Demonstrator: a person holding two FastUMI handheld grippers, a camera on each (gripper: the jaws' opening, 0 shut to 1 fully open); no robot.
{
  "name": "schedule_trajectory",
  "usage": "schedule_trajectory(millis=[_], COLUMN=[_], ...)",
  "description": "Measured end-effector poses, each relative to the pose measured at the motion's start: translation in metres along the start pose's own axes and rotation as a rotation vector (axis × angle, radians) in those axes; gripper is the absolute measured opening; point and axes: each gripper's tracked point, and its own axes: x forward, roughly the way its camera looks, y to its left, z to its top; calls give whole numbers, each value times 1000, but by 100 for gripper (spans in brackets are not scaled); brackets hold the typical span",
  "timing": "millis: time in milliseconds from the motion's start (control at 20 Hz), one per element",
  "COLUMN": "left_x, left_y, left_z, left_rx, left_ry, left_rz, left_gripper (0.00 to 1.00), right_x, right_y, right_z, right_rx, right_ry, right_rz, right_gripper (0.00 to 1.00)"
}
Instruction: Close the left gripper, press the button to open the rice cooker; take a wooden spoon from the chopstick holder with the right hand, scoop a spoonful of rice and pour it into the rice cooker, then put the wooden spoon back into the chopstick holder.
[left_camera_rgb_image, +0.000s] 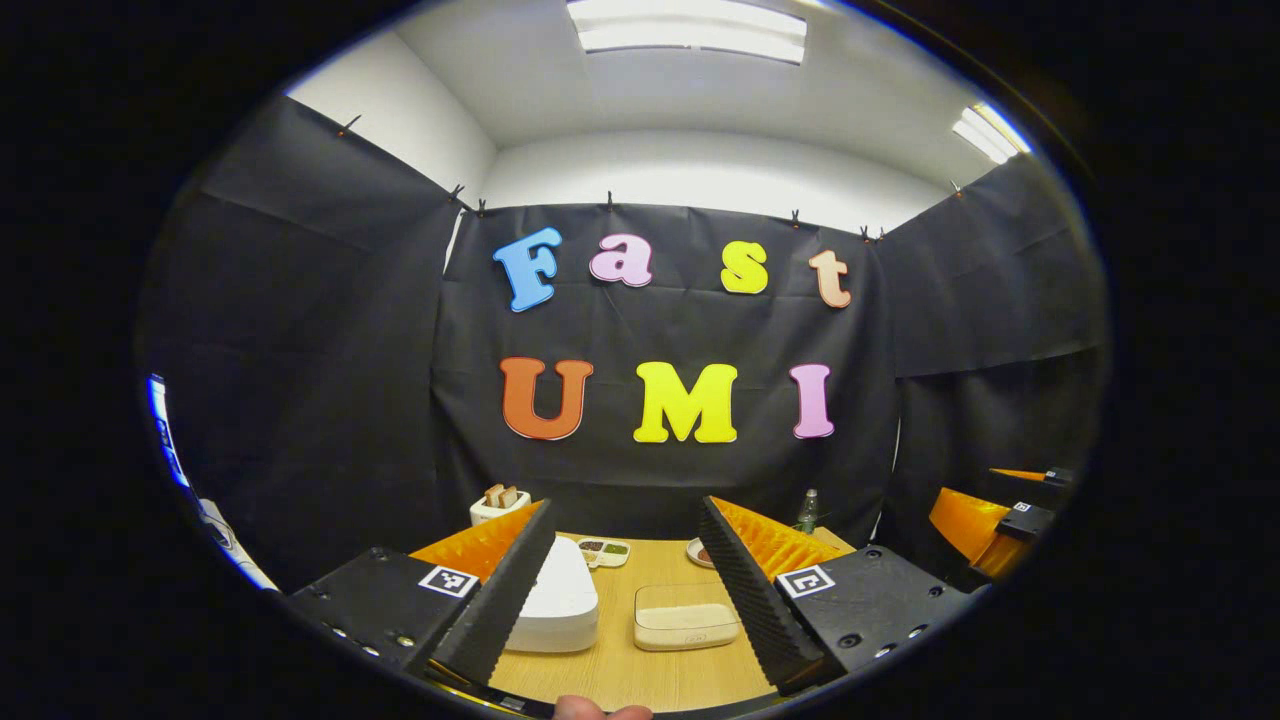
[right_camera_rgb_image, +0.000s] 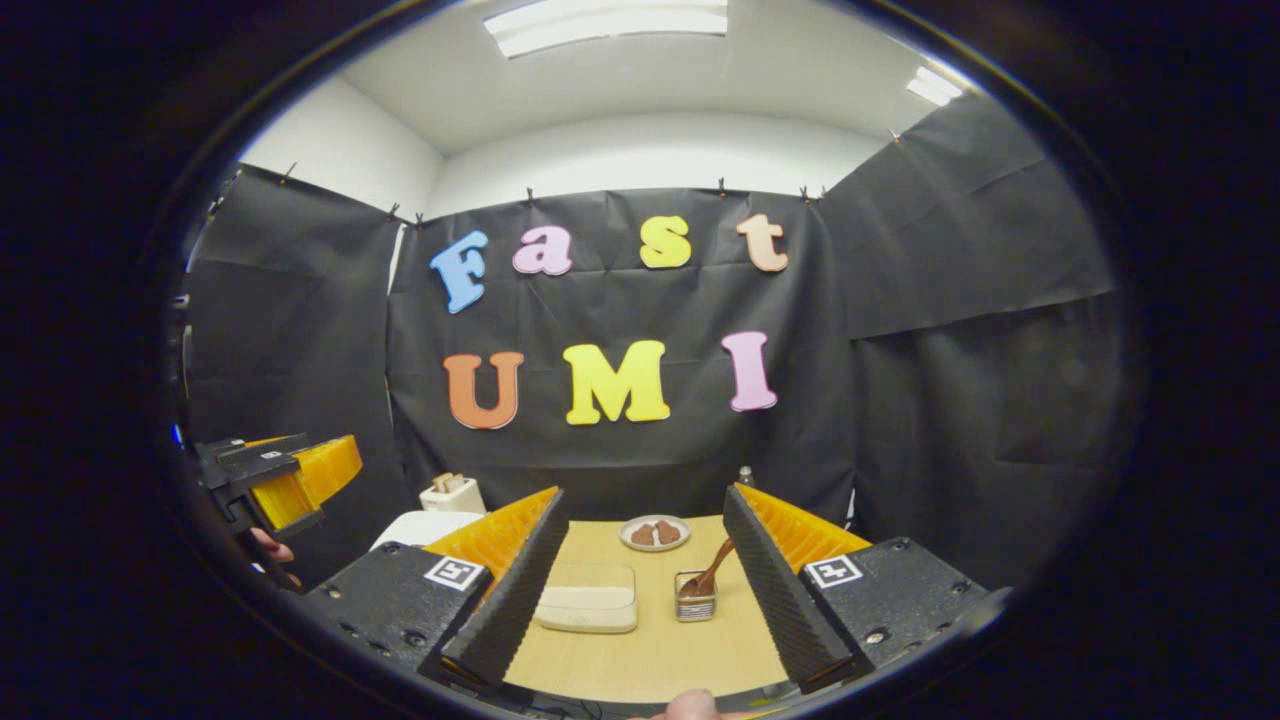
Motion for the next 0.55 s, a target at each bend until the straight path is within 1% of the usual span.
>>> schedule_trajectory(millis=[50,200,400,450,550], left_x=[0,-2,-3,-3,-2], left_y=[1,11,14,15,18], left_z=[-2,-3,-4,-6,-9], left_rx=[6,10,19,25,33], left_ry=[4,9,10,15,24], left_rz=[3,29,21,19,15], left_gripper=[93,93,93,93,93], right_x=[1,7,11,12,14], right_y=[3,12,22,22,23], right_z=[-1,-5,-8,-8,-9], right_rx=[1,-12,-19,-23,-30], right_ry=[4,14,26,25,25], right_rz=[10,37,55,53,48], right_gripper=[99,100,100,99,100])
